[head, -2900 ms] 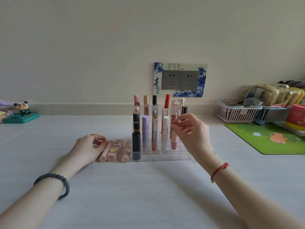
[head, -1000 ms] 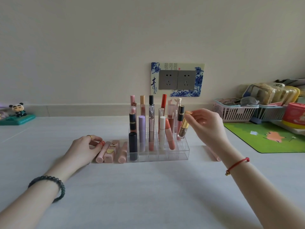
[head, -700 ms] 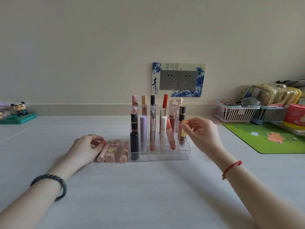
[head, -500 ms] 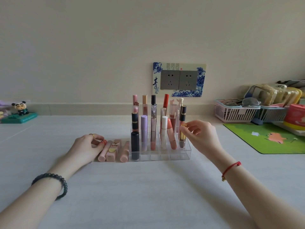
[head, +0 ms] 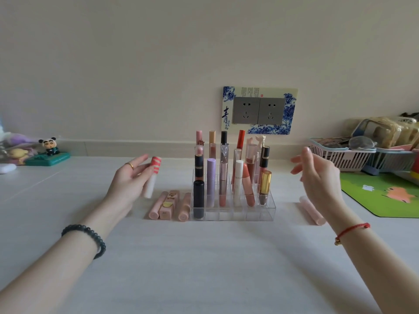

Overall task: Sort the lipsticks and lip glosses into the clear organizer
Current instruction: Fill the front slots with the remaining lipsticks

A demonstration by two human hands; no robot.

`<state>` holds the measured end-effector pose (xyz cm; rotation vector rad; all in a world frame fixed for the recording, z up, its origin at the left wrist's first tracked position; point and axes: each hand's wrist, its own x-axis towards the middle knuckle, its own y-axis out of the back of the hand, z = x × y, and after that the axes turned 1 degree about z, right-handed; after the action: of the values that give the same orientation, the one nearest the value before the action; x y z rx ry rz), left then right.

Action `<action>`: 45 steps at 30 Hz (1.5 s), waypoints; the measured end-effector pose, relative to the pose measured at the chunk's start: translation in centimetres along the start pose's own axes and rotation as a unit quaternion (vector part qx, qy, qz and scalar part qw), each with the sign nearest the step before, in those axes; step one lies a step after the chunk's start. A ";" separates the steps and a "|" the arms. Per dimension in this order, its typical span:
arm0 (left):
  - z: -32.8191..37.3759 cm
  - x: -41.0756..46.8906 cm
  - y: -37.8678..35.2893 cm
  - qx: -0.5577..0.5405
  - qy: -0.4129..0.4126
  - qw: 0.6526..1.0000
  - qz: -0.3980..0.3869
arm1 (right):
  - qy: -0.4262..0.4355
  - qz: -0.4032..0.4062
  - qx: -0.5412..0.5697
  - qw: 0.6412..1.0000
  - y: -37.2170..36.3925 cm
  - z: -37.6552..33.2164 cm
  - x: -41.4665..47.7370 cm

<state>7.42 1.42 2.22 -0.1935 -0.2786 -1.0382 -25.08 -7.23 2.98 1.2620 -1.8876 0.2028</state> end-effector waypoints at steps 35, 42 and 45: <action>0.6 -1.8 -1.8 0.118 -0.230 0.966 0.020 | 0.019 -0.188 0.141 0.972 -6.8 -7.3 -7.0; -1.8 -0.2 -0.5 0.276 -0.117 0.954 0.013 | 0.025 -0.210 0.076 0.974 -7.5 -7.4 -7.6; -3.0 -0.2 -0.5 0.354 -0.066 0.932 -0.041 | 0.019 -0.208 0.053 0.977 -7.6 -7.2 -7.9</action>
<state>7.31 0.48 -0.62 0.4057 -0.7691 -0.9484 -13.69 -1.60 -0.29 1.6797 -1.5536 0.1045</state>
